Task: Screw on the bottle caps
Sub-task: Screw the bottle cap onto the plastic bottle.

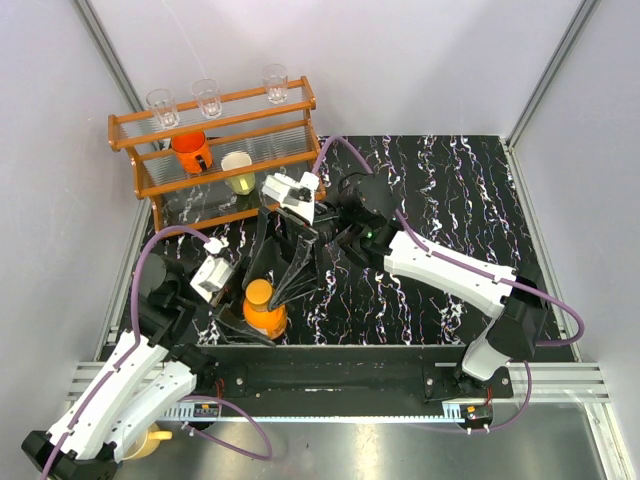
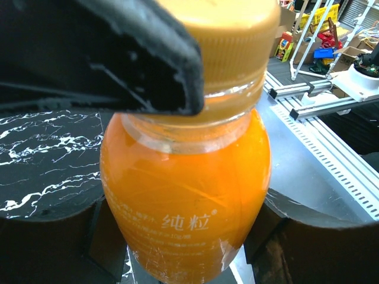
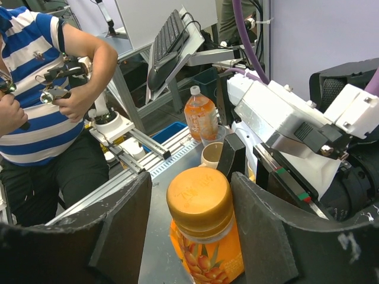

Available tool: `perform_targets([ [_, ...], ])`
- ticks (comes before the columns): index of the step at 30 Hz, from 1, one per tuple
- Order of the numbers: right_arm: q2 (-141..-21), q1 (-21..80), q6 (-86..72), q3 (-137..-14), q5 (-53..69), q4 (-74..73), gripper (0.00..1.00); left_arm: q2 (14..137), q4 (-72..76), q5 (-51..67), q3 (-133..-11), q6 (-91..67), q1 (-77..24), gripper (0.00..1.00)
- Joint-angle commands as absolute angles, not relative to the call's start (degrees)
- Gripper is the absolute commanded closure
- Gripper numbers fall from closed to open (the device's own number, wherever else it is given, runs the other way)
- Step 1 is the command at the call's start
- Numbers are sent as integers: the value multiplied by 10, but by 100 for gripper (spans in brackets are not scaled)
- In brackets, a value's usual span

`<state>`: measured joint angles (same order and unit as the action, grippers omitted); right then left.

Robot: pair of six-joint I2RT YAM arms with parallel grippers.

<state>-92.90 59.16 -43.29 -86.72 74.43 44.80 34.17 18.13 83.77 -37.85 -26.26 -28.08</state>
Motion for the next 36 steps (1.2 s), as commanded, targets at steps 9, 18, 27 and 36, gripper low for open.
perform_targets([
  [9, -908, 599, -360, -855, 717, 396, 63, 333, 227, 800, -373, -263, -271, 90],
  [18, -880, 599, -269, -838, 668, 281, 72, 328, 207, 750, -369, -244, -261, 91],
  [27, -838, 598, -173, -788, 486, 141, 77, 323, 121, 639, -392, -157, -251, 92],
  [36, -818, 599, -192, -763, 230, 72, 81, 320, 2, 477, -416, -52, -247, 90],
])
